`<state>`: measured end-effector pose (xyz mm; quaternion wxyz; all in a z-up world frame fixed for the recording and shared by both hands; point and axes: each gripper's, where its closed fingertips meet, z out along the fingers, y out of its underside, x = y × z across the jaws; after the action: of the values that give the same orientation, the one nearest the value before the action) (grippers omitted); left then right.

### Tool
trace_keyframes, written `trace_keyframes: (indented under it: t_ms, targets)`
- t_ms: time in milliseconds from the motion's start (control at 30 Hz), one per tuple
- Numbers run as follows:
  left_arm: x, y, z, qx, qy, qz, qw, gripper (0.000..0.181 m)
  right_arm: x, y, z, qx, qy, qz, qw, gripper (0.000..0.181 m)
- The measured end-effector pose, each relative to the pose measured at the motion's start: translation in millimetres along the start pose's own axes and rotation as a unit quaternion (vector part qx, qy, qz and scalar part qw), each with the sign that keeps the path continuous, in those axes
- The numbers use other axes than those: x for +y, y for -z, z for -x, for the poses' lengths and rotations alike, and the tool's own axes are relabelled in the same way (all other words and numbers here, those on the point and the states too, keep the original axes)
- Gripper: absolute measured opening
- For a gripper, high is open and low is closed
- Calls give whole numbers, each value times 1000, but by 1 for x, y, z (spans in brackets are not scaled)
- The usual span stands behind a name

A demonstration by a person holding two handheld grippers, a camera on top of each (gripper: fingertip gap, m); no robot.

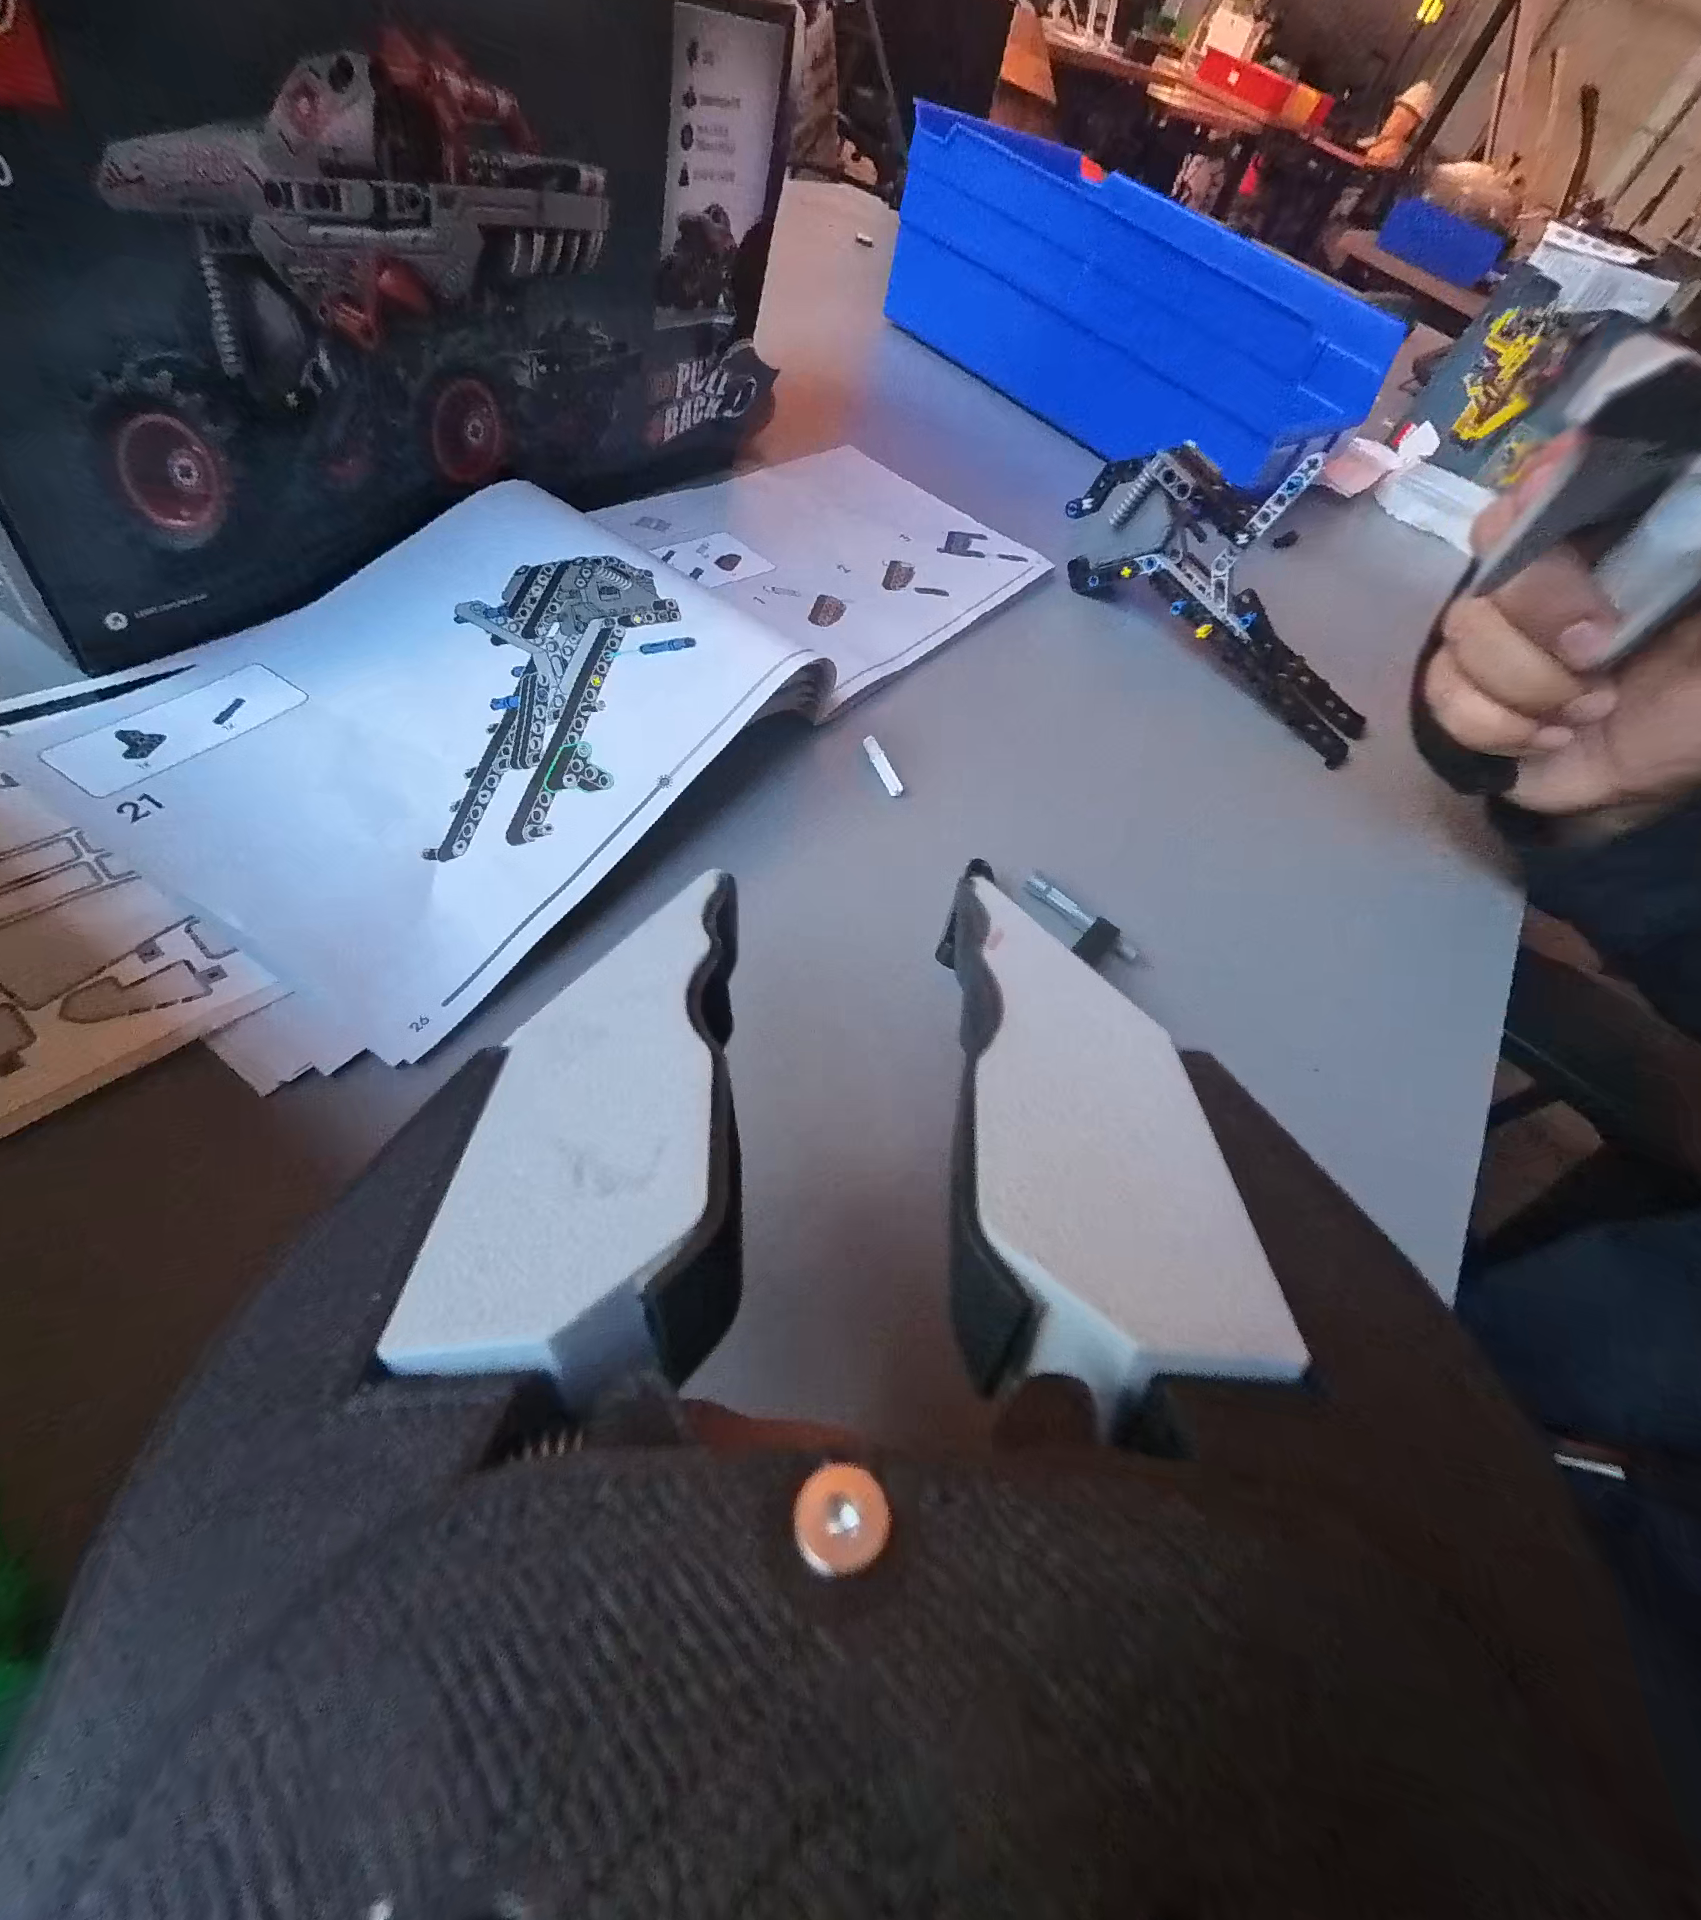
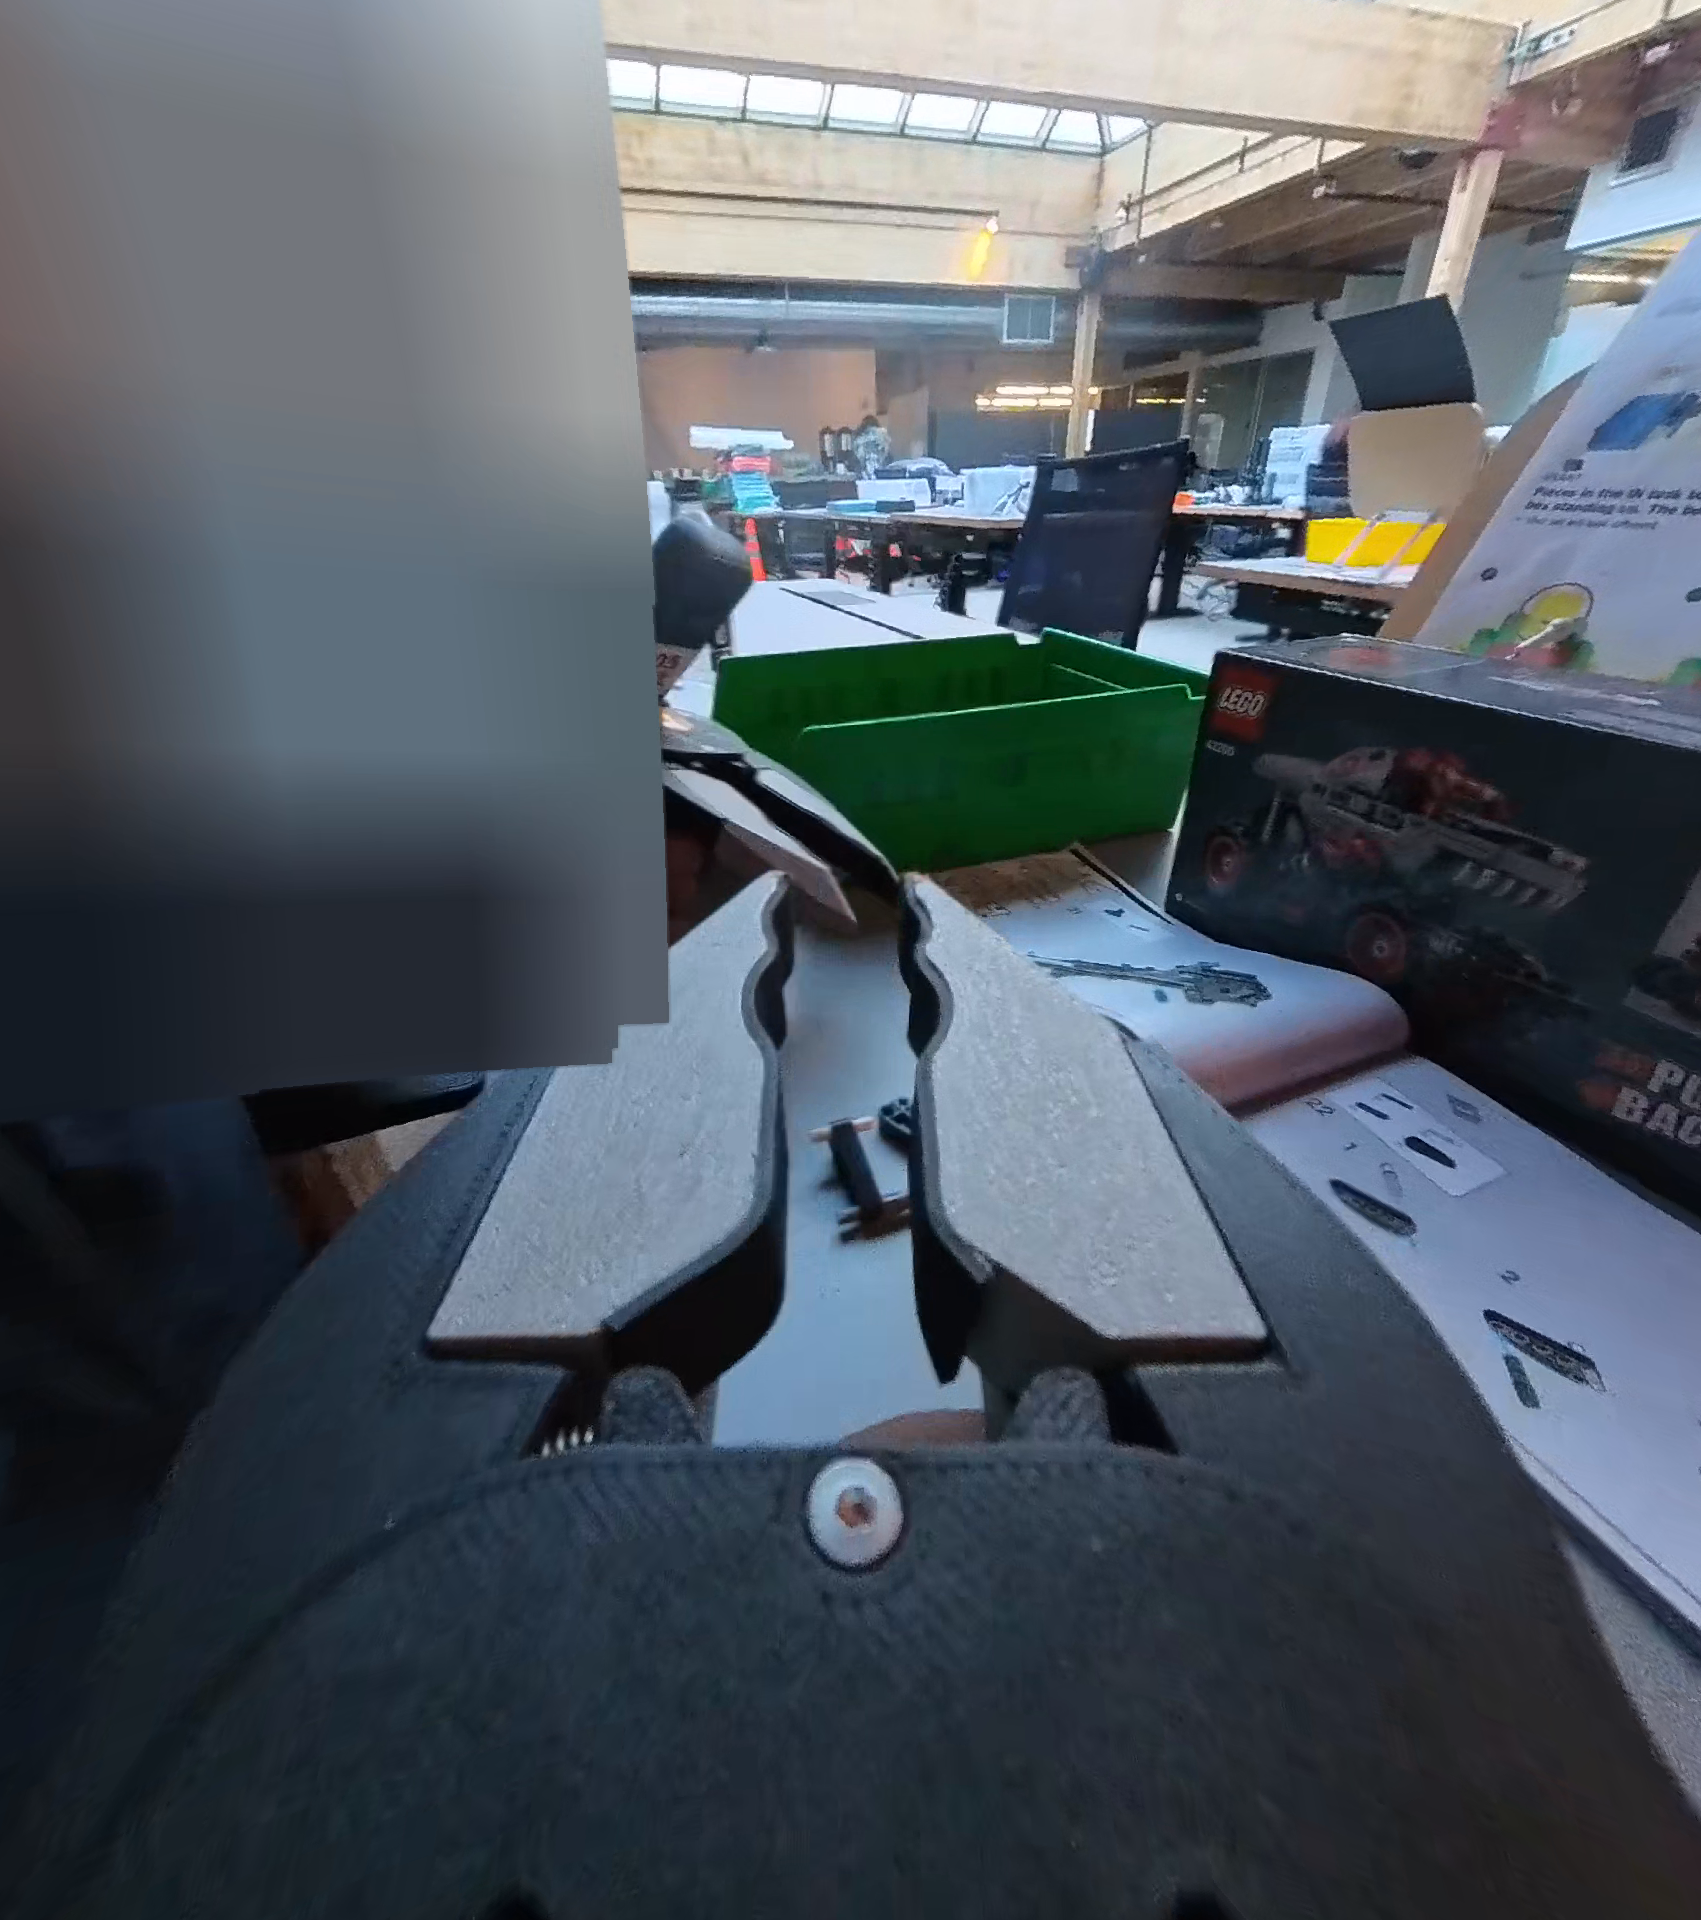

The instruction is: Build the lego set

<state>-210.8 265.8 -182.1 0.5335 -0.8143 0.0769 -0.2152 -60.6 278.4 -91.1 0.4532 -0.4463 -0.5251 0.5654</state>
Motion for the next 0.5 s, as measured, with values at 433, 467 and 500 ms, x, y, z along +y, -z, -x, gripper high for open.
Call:
trace_keyframes:
  t_ms: [433,467,500]
  targets:
    - [17,-19,-32,57,-39,63,996,34,69,2,22,-68,15,128,989,31]
    - [17,-19,-33,59,-38,62,996,33,73,-4,19,-70,24,137,988,31]
    - [15,-18,-31,60,-31,56,996,33,76,-8,16,-72,27,146,986,32]
